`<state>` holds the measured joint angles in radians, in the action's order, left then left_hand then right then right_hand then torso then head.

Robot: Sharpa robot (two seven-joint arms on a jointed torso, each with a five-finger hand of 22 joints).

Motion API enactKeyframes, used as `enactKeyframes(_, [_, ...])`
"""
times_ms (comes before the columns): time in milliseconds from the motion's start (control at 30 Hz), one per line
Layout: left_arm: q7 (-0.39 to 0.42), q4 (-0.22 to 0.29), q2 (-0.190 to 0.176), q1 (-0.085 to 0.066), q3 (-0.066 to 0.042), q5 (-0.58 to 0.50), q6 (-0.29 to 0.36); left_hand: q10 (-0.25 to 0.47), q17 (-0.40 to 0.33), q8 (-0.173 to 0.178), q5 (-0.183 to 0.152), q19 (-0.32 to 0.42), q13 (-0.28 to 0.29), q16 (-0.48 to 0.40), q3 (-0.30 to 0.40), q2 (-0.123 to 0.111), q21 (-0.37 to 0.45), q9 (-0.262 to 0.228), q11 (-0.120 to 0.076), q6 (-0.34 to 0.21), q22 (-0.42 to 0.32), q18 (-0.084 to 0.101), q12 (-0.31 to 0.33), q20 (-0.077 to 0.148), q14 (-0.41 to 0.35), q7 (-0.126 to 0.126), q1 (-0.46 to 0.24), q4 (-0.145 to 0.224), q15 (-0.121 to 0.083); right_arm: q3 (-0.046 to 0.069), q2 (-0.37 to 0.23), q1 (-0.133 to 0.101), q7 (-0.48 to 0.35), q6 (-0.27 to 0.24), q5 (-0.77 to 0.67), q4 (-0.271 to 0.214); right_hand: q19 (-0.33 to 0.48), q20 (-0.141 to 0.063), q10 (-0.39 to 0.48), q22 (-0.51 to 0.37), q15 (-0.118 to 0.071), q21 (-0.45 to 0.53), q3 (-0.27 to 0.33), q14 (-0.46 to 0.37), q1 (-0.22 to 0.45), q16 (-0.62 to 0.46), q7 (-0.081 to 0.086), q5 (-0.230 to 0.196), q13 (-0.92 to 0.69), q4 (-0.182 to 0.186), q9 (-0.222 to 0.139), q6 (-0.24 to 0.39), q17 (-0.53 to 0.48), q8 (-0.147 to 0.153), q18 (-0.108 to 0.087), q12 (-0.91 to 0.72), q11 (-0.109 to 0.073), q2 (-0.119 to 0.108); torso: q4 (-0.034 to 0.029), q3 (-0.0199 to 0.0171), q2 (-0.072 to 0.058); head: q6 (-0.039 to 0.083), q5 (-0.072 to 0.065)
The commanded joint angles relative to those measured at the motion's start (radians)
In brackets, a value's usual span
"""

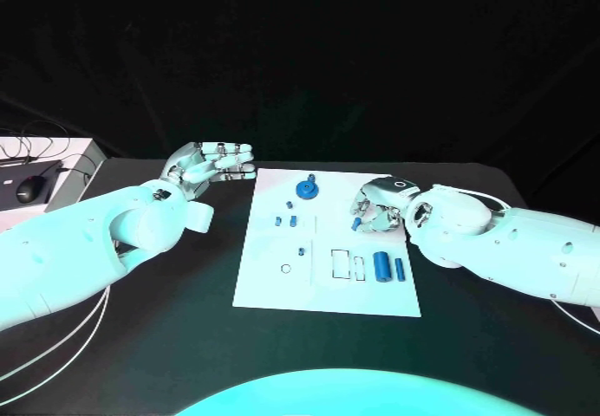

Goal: Assemble the parts on the task board

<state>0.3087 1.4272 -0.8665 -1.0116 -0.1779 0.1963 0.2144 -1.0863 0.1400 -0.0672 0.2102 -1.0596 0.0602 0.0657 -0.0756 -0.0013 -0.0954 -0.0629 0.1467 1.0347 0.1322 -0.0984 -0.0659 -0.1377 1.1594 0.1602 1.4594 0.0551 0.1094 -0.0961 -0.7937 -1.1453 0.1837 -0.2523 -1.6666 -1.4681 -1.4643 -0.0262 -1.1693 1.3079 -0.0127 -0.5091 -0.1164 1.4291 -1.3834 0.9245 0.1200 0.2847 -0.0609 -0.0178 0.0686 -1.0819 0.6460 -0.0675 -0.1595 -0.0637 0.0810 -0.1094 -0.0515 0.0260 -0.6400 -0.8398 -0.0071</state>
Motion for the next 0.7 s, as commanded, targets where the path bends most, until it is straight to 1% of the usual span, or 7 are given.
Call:
enactKeyframes(33, [0.007,0.002,0.000,0.000,-0.001,0.000,-0.016,0.006,0.000,0.004,0.000,0.001,0.000,0.001,-0.001,-0.002,-0.004,0.001,-0.003,-0.006,-0.001,0.010,0.004,-0.003,-0.002,-0.002,-0.003,-0.002,0.004,0.000,0.004,0.002,-0.003,0.024,-0.014,0.002,-0.052,-0.007,-0.012,0.067,-0.010,-0.013,-0.040,0.000,0.007,0.006,0.001,-0.013,0.001,-0.007,0.000,-0.018,0.002,0.005,0.003,0.003,-0.002,0.004,0.0005,0.0000,0.000,-0.001,-0.001])
enactKeyframes(100, [0.007,0.002,0.001,0.000,-0.001,0.000,-0.016,0.006,0.000,0.004,0.000,0.000,0.000,0.000,-0.001,0.000,-0.005,0.001,-0.003,-0.004,-0.002,0.010,0.004,-0.002,-0.001,-0.002,-0.003,-0.003,0.003,0.000,0.007,0.004,-0.005,0.023,-0.014,0.003,-0.053,-0.008,-0.020,0.069,-0.011,-0.024,-0.069,0.000,0.012,0.007,0.002,-0.031,0.001,-0.008,-0.001,-0.028,0.002,0.005,0.005,0.004,-0.004,0.004,0.0005,-0.0001,-0.001,-0.001,-0.001])
enactKeyframes(133, [0.007,0.002,0.001,0.000,-0.001,0.000,-0.016,0.006,0.000,0.004,0.000,0.000,0.000,0.000,-0.001,0.000,-0.005,0.001,-0.003,-0.004,-0.002,0.010,0.004,-0.002,-0.001,-0.002,-0.003,-0.003,0.003,0.000,0.008,0.005,-0.006,0.023,-0.014,0.003,-0.053,-0.009,-0.025,0.070,-0.012,-0.031,-0.092,0.000,0.019,0.008,0.002,-0.033,0.001,-0.009,-0.001,-0.033,0.003,0.006,0.006,0.005,-0.004,-0.001,0.0005,-0.0004,0.000,-0.001,0.000])
enactKeyframes(200, [0.007,0.002,0.001,0.000,-0.001,0.000,-0.015,0.006,0.000,0.004,0.000,0.000,0.000,0.000,-0.001,0.000,-0.005,0.001,-0.003,-0.004,-0.002,0.010,0.004,-0.002,-0.001,-0.002,-0.003,-0.003,0.003,-0.001,0.009,0.007,-0.006,0.020,-0.014,0.003,-0.053,-0.012,-0.039,0.073,-0.015,-0.048,-0.132,0.000,0.024,0.011,-0.001,-0.037,0.001,-0.013,-0.001,-0.048,0.004,0.006,0.009,0.005,-0.009,0.000,0.0004,-0.0006,0.000,-0.002,0.000])
enactKeyframes(367, [0.006,0.001,0.001,0.000,-0.001,0.000,-0.015,0.006,0.000,0.004,0.000,0.000,0.000,0.000,-0.001,0.000,-0.005,0.001,-0.003,-0.004,-0.002,0.010,0.004,-0.002,-0.001,-0.002,-0.003,-0.003,0.003,-0.001,0.011,0.009,-0.009,0.011,-0.014,0.002,-0.053,-0.017,-0.062,0.078,-0.020,-0.081,-0.187,0.000,0.032,0.016,-0.006,-0.048,0.001,-0.023,0.000,-0.073,0.005,0.005,0.016,0.005,-0.017,0.015,0.0010,-0.0007,0.000,-0.003,-0.001])
enactKeyframes(467, [0.006,0.001,0.001,0.000,-0.001,0.001,-0.014,0.006,0.000,0.004,0.000,0.000,0.000,0.000,-0.001,0.000,-0.005,0.001,-0.003,-0.004,-0.002,0.010,0.004,-0.002,-0.001,-0.002,-0.003,-0.003,0.003,-0.001,0.011,0.009,-0.009,0.007,-0.013,0.001,-0.053,-0.019,-0.073,0.080,-0.022,-0.095,-0.205,0.000,0.030,0.017,-0.008,-0.065,0.000,-0.028,0.001,-0.084,0.006,0.004,0.019,0.005,-0.021,0.026,0.0010,-0.0008,-0.001,-0.004,-0.001])
enactKeyframes(700, [0.004,0.001,0.001,0.000,-0.001,0.001,-0.014,0.006,0.001,0.004,0.000,0.000,0.000,0.001,0.000,0.001,-0.005,0.001,-0.003,-0.003,-0.004,0.010,0.004,-0.002,-0.001,-0.002,-0.003,-0.003,0.003,-0.001,0.011,0.011,-0.006,-0.008,-0.015,-0.001,-0.054,-0.025,-0.098,0.087,-0.028,-0.134,-0.223,0.001,0.028,0.021,-0.014,-0.066,0.000,-0.045,0.004,-0.113,0.008,0.003,0.028,0.004,-0.029,0.050,0.0006,-0.0007,0.000,-0.006,-0.001])
